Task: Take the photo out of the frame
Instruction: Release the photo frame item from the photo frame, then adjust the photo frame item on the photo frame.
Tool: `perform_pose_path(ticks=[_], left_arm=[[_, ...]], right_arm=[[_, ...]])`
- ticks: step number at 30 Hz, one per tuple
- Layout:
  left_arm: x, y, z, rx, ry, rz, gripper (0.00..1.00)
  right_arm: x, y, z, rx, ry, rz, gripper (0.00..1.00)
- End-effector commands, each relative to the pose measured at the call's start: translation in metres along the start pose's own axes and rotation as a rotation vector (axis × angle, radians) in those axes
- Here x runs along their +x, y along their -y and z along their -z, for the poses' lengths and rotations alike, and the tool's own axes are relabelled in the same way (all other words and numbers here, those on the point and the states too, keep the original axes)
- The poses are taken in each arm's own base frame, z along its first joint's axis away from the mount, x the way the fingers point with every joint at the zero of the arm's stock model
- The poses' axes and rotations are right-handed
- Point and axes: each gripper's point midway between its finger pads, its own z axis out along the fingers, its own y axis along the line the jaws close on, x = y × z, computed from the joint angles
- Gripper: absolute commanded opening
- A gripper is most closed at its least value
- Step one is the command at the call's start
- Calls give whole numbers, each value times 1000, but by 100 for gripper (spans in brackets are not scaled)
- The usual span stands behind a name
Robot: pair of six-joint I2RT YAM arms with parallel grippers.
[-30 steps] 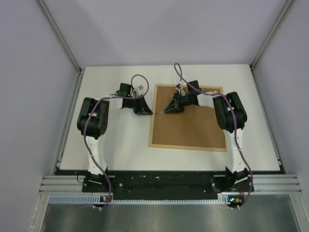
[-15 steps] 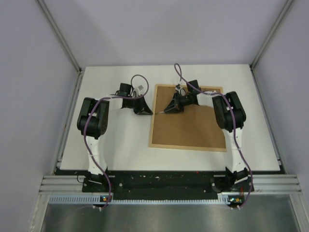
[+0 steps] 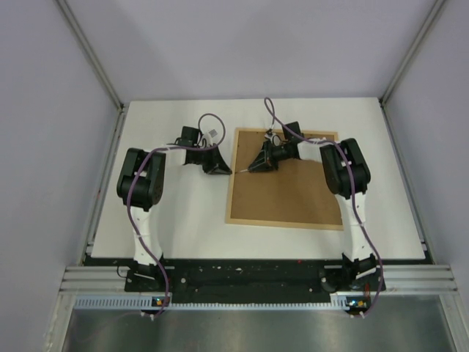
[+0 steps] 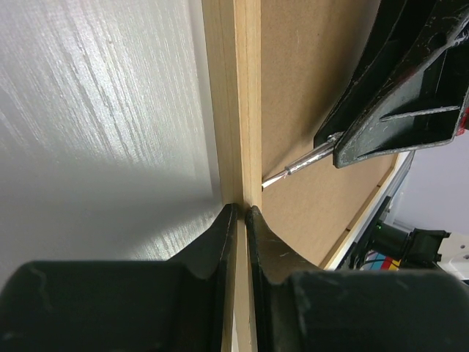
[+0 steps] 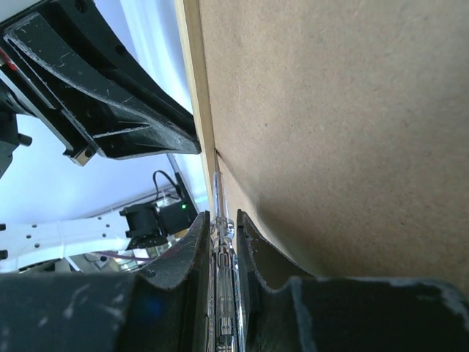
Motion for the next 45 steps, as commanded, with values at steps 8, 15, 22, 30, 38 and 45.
perform_pose_path(ticks=[8,15,22,30,38,45], left_arm=[[18,-23,-22,-91,-19,-9,12],[20,-22,-22,-95,-20,-12,12],[20,-20,-23,-96,-20,-15,12],[19,-21,-20,-108,-18,-28,15],[0,-18,-8,-173,17,-70,49],[-16,-20,3,-338,32,-177,52]], right_arm=[[7,19,-31,273,64,73,0],[-3,-19,-32,398,130,161,0],[9,-62,-62,439,132,275,0],[-1,-97,-36,412,175,389,0],[10,-130,39,145,46,467,0],[30,-92,61,114,13,461,0]])
